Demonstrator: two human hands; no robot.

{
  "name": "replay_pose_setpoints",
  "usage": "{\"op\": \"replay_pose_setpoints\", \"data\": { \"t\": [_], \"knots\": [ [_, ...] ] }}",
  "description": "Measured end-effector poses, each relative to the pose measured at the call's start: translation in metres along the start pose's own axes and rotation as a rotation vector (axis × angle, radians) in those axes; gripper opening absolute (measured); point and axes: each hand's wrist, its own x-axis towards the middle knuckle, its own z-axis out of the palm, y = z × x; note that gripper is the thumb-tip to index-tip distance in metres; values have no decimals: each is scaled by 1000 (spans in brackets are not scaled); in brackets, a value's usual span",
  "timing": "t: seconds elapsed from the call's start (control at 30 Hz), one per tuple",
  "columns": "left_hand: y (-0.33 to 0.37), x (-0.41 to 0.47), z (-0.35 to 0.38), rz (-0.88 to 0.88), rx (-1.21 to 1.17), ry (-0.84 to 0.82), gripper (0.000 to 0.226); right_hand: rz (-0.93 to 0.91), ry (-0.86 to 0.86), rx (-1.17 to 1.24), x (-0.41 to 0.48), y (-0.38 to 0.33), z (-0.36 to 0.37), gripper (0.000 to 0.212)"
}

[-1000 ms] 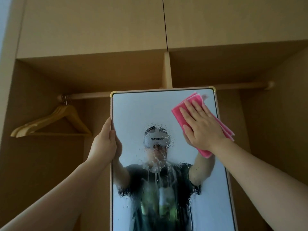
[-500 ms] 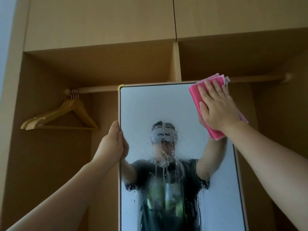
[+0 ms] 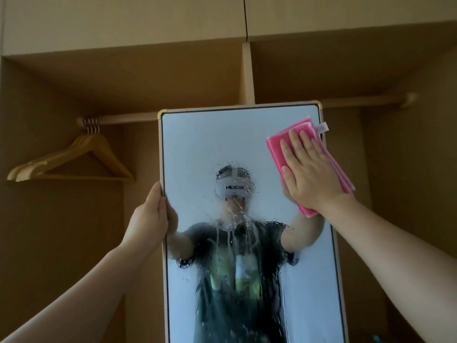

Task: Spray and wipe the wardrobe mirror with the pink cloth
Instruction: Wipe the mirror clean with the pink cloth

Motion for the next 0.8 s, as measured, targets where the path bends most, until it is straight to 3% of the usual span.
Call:
{"op": "replay_pose_setpoints", "data": {
  "t": [0.13,0.47,0.8],
  "knots": [
    [-2,-11,0,-19,-5,-26,16,-3,-4,11,-24,-10,6,62],
    [0,-26,0,-45,-19,-56,26,-30,-24,36,-71,-34,21,60],
    [-3,-26,2,-61,9,-57,17,-71,-35,28,-70,-35,22,61]
  ]
}}
